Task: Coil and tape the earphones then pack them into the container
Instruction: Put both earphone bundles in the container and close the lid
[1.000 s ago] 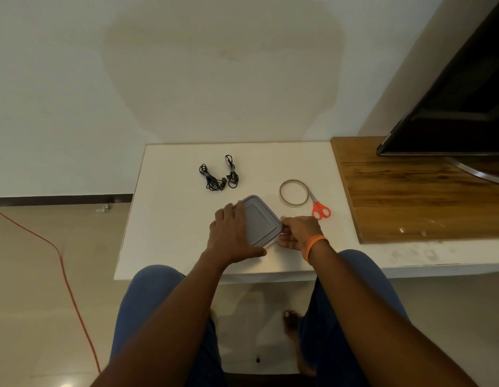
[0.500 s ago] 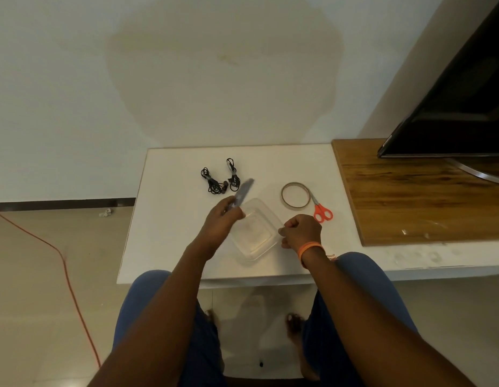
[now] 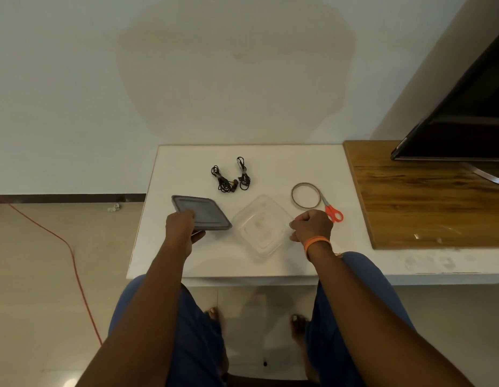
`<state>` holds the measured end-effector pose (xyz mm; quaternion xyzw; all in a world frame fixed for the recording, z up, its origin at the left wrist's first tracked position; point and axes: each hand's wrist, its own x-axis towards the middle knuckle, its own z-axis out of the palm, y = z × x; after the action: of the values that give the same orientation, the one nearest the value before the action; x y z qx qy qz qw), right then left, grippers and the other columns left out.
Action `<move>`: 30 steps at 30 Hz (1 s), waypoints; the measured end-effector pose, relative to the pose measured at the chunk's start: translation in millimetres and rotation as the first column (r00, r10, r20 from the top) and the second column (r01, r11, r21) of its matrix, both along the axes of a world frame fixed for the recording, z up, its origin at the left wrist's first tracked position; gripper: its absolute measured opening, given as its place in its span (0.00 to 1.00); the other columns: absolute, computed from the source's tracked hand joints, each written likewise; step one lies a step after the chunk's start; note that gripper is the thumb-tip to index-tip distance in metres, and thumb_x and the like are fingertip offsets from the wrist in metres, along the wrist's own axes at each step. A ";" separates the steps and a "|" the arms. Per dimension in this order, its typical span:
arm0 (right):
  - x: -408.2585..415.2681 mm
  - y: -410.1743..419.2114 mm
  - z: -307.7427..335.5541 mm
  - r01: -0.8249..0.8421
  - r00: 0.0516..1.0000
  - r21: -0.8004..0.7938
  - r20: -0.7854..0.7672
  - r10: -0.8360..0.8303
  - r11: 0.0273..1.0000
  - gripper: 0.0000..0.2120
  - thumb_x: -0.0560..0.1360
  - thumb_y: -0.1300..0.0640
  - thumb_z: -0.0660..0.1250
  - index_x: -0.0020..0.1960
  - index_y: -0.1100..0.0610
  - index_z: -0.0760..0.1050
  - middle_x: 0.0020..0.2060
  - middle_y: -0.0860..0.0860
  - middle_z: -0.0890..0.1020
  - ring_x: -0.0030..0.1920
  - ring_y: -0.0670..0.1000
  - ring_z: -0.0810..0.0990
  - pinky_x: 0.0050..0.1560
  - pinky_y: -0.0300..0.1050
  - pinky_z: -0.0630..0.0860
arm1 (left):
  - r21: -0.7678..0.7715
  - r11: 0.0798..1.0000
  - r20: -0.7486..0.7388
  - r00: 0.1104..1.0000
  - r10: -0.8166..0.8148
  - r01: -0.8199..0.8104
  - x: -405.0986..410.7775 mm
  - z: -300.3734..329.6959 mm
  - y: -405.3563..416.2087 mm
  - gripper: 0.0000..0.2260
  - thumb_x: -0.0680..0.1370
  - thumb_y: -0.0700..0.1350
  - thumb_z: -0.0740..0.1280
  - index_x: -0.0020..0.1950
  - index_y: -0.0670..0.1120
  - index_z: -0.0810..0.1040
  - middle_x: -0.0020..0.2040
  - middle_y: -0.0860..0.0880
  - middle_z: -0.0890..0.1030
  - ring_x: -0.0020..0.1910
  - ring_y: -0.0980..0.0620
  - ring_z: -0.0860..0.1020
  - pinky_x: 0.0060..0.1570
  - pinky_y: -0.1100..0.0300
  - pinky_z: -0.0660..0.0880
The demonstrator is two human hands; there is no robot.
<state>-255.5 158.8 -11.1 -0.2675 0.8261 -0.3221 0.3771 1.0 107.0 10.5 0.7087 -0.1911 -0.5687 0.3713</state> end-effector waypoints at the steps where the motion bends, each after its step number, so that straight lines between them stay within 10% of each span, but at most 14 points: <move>1: 1.1 -0.4 0.1 0.001 1.000 0.004 -0.003 -0.001 1.000 0.07 0.69 0.68 0.73 0.37 0.60 0.77 0.36 0.58 0.84 0.35 0.59 0.85 0.42 0.53 0.84 | 0.035 0.999 0.023 1.000 0.002 -0.003 4.4 -2.9 0.5 0.12 0.80 0.37 0.62 0.63 0.38 0.71 0.54 0.39 0.75 0.42 0.46 0.77 0.31 0.56 0.78; 9: 4.0 -2.4 -3.9 -0.011 1.000 0.058 -0.019 0.012 0.998 0.06 0.67 0.67 0.75 0.37 0.60 0.78 0.37 0.59 0.85 0.37 0.59 0.85 0.45 0.54 0.84 | 0.159 0.975 0.420 0.883 -0.209 0.156 18.8 -14.2 8.3 0.06 0.75 0.34 0.67 0.47 0.40 0.71 0.41 0.42 0.74 0.31 0.45 0.77 0.33 0.52 0.82; 18: 2.9 -2.4 -7.4 -0.043 0.999 0.100 -0.004 0.043 0.994 0.11 0.66 0.64 0.78 0.34 0.59 0.75 0.40 0.60 0.85 0.41 0.60 0.85 0.50 0.55 0.82 | 0.372 0.866 0.605 0.619 -0.500 0.335 -1.9 -16.9 14.0 0.22 0.71 0.42 0.69 0.63 0.38 0.71 0.61 0.38 0.72 0.57 0.37 0.75 0.56 0.44 0.77; 23: 4.6 -3.3 -9.8 -0.037 0.999 0.092 0.036 0.034 0.995 0.10 0.66 0.64 0.78 0.35 0.60 0.76 0.38 0.60 0.85 0.40 0.60 0.85 0.50 0.55 0.83 | 0.240 0.874 0.735 0.508 -0.449 0.423 -22.3 -11.7 9.0 0.19 0.76 0.42 0.65 0.65 0.38 0.70 0.63 0.39 0.70 0.64 0.38 0.69 0.59 0.46 0.71; 30: 9.3 -10.7 4.6 -0.086 0.961 -0.042 -0.268 0.071 0.995 0.17 0.71 0.55 0.75 0.56 0.63 0.77 0.53 0.60 0.80 0.52 0.58 0.81 0.50 0.46 0.79 | -0.056 0.829 0.618 0.672 -0.408 0.556 -44.4 -16.3 -0.5 0.12 0.78 0.43 0.67 0.57 0.36 0.76 0.48 0.44 0.80 0.40 0.54 0.74 0.33 0.72 0.65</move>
<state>-246.2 148.1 -6.6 -0.3509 0.8492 -0.2900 0.2678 -43.4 106.5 -5.8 0.7204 -0.5437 -0.3746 0.2123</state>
